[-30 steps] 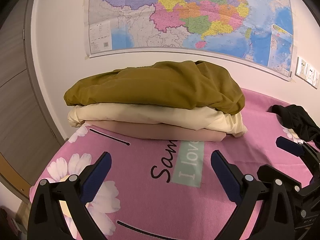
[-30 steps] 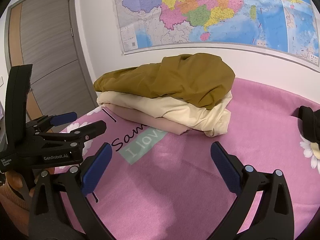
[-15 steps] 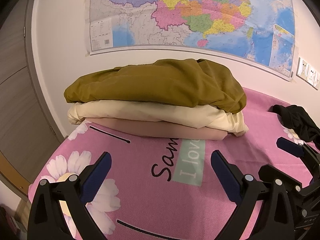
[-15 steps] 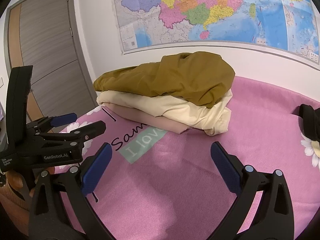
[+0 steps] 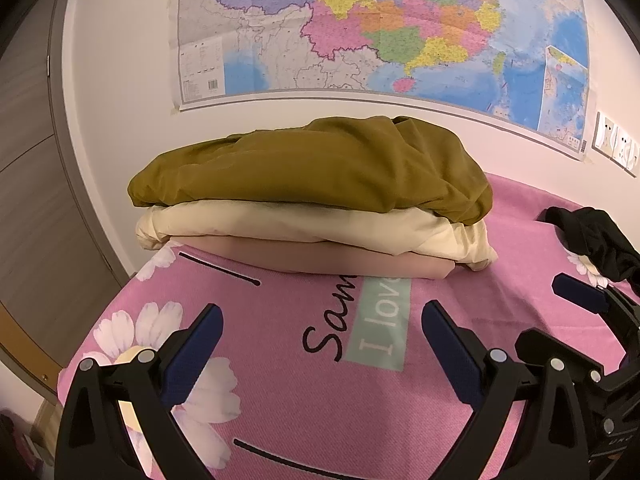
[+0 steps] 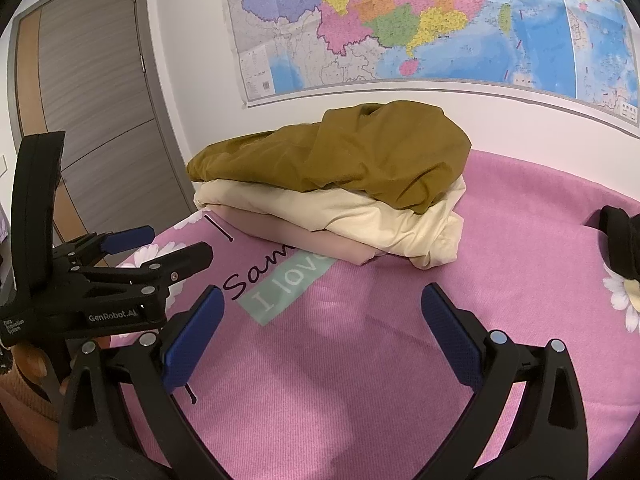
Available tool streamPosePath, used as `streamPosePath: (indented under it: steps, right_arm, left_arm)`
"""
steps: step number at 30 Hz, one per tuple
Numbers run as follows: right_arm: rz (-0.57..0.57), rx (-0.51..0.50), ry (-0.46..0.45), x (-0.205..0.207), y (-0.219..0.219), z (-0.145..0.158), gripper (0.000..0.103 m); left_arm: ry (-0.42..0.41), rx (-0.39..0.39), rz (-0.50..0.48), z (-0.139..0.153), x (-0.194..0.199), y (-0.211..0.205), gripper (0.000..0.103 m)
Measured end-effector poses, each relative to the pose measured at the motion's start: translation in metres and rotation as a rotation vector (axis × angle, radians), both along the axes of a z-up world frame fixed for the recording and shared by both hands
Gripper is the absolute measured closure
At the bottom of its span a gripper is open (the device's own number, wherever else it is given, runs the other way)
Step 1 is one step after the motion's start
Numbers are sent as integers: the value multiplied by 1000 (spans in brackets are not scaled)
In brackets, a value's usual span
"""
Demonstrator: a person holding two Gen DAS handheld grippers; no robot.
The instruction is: Fold large clothes
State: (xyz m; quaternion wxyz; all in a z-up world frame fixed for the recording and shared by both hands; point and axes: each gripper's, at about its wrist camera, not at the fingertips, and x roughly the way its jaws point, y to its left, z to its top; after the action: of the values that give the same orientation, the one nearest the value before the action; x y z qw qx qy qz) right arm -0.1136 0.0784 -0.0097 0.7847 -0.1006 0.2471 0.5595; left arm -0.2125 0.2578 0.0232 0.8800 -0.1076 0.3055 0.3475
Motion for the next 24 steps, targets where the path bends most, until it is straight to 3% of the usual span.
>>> streamPosePath:
  steps: [24]
  right_arm:
    - [3,4,4,0,0,3,6]
  left_arm:
    - [5,-3,-4,-1,1,-1,7]
